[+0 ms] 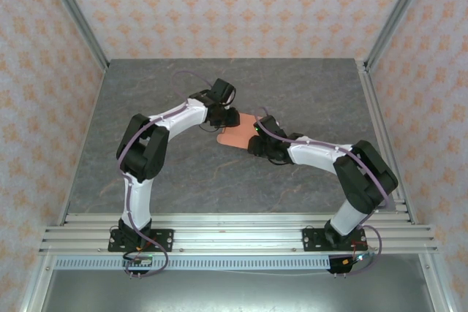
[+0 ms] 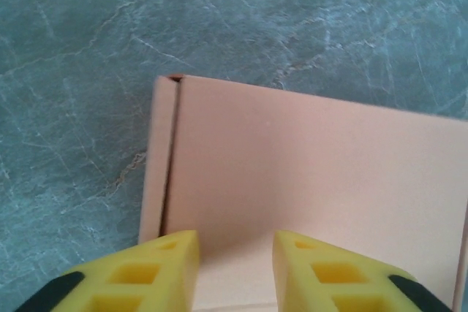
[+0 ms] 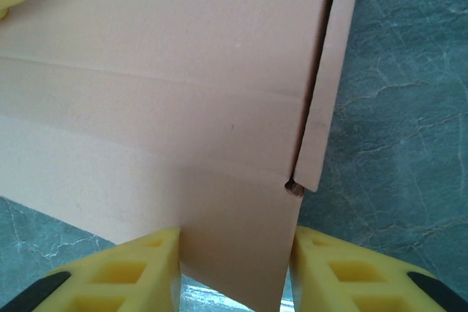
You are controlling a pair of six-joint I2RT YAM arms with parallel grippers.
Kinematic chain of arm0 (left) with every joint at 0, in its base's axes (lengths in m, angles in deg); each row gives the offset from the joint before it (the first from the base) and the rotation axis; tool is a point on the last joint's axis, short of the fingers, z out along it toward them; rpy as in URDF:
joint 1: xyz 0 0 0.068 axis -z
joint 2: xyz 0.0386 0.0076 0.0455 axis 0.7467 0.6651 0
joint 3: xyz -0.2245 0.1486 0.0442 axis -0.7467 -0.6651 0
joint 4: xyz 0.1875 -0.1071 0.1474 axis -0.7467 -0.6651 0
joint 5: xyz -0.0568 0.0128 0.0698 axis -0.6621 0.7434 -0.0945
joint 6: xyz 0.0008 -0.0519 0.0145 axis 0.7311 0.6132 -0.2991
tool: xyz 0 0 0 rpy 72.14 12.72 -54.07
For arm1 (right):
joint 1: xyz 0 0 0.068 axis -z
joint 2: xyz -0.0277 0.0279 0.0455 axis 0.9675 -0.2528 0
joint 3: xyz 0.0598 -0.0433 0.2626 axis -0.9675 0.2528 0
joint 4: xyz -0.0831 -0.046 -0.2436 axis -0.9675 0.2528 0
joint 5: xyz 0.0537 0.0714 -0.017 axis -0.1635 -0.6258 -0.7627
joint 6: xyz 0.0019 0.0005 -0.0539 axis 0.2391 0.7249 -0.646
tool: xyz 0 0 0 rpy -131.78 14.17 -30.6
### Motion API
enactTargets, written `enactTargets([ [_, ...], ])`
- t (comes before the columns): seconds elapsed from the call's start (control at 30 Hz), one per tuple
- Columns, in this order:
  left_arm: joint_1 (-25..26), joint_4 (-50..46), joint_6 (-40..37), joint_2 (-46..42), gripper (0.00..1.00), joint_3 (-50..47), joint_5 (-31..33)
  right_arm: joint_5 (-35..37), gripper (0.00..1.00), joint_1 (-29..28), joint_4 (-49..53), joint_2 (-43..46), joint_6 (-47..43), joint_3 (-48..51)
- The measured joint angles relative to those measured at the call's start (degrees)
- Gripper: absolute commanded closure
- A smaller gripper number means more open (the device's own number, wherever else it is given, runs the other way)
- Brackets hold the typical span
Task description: Fold the paper box
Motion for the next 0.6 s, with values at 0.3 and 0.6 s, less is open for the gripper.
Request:
enactTargets([
  [0.3, 0.1, -1.4, -1.9, -8.5, 0.3, -8.0, 0.1, 0.4, 0.6, 0.3, 0.1, 0.0, -0.5, 0.0],
  [0.6, 0.1, 1.2, -3.4, -16.5, 0.3, -17.6, -0.3, 0.4, 0.6, 0.5, 0.1, 0.0, -0.7, 0.0],
])
